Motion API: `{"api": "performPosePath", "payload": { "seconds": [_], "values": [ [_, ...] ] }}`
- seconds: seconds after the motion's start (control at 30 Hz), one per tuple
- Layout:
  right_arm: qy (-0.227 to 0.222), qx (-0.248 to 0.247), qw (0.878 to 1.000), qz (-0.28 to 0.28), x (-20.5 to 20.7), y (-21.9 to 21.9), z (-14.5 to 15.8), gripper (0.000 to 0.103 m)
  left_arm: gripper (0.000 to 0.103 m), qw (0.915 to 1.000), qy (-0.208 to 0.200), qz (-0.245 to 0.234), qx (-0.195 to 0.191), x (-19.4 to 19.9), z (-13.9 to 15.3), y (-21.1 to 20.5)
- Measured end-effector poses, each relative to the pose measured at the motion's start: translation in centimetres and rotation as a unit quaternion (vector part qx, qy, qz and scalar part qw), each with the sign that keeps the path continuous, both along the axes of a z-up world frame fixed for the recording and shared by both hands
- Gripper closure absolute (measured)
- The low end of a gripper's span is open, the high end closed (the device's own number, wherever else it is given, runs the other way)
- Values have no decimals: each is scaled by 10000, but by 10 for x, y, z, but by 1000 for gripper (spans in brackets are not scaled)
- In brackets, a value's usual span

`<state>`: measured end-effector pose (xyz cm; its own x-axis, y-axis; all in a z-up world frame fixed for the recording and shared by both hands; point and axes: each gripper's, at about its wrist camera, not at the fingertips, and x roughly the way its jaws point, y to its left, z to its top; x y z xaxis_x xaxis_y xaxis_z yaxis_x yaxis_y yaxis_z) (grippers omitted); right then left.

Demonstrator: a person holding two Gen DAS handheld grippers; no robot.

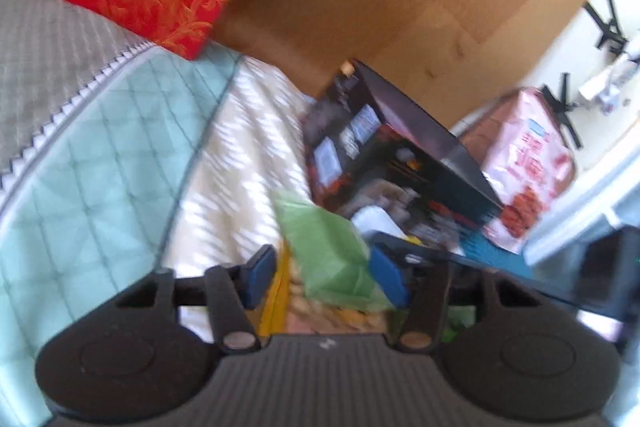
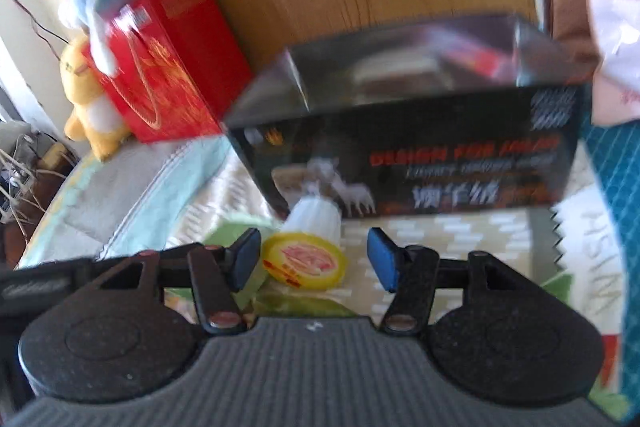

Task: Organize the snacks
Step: 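Move the right tool toward the yellow-lidded snack cup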

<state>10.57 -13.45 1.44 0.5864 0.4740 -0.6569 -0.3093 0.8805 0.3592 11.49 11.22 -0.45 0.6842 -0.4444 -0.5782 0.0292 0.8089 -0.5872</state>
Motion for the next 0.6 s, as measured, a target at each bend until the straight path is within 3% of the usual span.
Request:
{"api": "performPosePath", "payload": {
  "seconds": [0.03,0.13,0.27,0.33,0.43,0.6],
  "values": [
    [74,152,9999,18,-2,-2,-3,55,51,9999,-46,-80,73,-6,1,-3],
    [-120,-28,9998,142,-24,-10,1,55,50,9992,16,-403,-68,-28,0,-6],
    [-757,-486,9952,386,-76,-21,10,56,46,9955,61,-946,-62,-57,3,-10],
    [-1190,-540,9904,449,-102,-26,22,56,45,9966,-79,-823,-60,-70,10,0],
    [-1713,-403,9826,587,-133,-31,42,56,41,9978,-288,-444,-393,-85,24,29],
    [-1763,-169,9685,1752,-178,-13,46,56,27,9968,-620,-305,-400,-113,45,53]
  ]
}}
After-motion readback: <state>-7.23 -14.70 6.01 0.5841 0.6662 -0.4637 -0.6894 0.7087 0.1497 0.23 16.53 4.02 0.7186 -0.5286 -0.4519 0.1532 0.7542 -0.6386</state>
